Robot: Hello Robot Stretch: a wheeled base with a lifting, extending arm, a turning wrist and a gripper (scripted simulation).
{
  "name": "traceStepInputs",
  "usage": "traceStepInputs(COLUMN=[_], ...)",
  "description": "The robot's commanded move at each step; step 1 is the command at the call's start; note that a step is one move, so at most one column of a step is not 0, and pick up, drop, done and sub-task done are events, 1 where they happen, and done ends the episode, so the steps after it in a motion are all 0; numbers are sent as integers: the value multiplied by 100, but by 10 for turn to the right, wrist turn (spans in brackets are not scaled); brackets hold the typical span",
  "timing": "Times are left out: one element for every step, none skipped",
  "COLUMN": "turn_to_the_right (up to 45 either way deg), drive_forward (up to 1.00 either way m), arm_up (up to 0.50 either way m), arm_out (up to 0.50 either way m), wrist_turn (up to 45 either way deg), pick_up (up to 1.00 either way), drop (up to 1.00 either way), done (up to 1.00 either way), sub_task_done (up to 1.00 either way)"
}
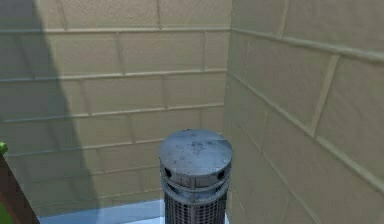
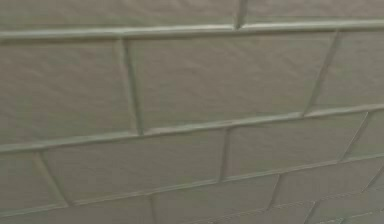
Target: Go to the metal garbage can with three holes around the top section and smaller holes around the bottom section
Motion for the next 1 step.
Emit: traceStepInputs(turn_to_the_right=[0], drive_forward=[0], arm_up=[0], arm_out=[0], wrist_turn=[0], pick_up=[0], drop=[0], done=[100], sub_task_done=[0])
